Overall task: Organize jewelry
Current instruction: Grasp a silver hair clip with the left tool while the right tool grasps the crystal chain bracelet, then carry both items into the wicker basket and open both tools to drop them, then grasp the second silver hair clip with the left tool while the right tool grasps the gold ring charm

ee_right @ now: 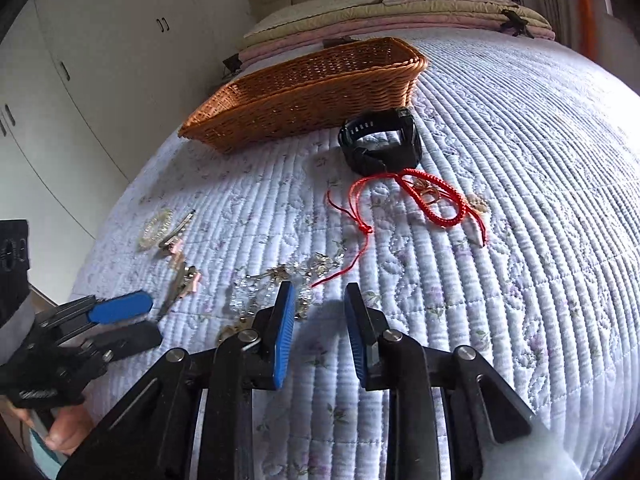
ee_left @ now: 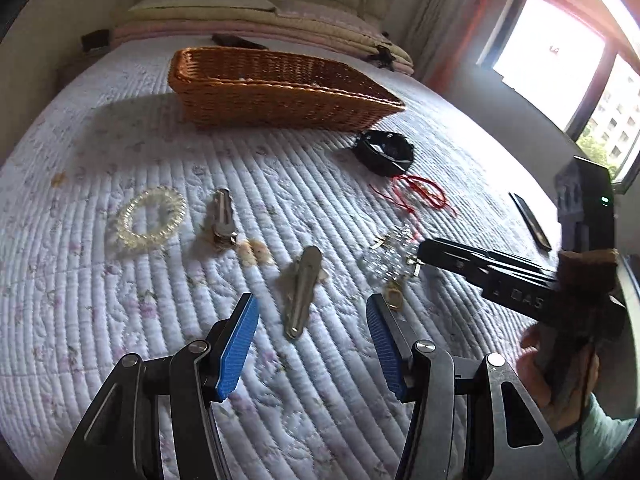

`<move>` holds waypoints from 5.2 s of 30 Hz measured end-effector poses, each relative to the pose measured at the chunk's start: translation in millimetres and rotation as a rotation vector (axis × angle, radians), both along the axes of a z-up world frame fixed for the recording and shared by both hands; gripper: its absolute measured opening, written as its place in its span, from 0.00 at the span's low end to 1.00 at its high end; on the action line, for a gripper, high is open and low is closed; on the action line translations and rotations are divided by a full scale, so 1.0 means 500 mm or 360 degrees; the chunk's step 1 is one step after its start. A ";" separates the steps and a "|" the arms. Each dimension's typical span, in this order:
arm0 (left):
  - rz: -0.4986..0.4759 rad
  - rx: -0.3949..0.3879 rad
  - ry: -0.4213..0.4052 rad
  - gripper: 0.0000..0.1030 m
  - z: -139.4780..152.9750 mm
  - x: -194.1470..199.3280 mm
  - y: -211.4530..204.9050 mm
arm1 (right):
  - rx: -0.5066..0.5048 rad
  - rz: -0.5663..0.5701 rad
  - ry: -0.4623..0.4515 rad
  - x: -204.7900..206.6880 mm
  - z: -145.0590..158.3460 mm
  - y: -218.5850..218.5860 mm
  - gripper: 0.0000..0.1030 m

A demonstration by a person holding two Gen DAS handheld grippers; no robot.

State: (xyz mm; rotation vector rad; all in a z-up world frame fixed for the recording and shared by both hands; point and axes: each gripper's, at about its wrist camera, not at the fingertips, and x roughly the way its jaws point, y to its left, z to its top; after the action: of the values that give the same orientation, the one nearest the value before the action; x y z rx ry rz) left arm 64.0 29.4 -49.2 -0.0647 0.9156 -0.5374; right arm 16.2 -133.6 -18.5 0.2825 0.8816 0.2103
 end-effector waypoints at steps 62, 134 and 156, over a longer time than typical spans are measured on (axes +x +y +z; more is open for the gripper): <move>0.0123 -0.0017 -0.0328 0.16 0.100 -0.004 0.002 | -0.0223 0.0118 -0.0417 -0.022 0.180 0.026 0.12; 0.0291 -0.0226 -0.0757 0.58 0.405 0.035 0.109 | -0.0260 0.0013 -0.0616 0.116 0.389 -0.002 0.42; 0.0355 -0.0246 -0.0022 0.56 0.020 0.038 0.121 | -0.0320 0.0266 -0.0247 -0.062 0.037 0.110 0.42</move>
State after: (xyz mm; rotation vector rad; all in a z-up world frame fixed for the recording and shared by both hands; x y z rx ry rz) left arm 82.8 89.8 -39.2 -0.2992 0.8398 -0.3997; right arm -15.0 -78.8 -0.2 0.0042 0.7656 0.2925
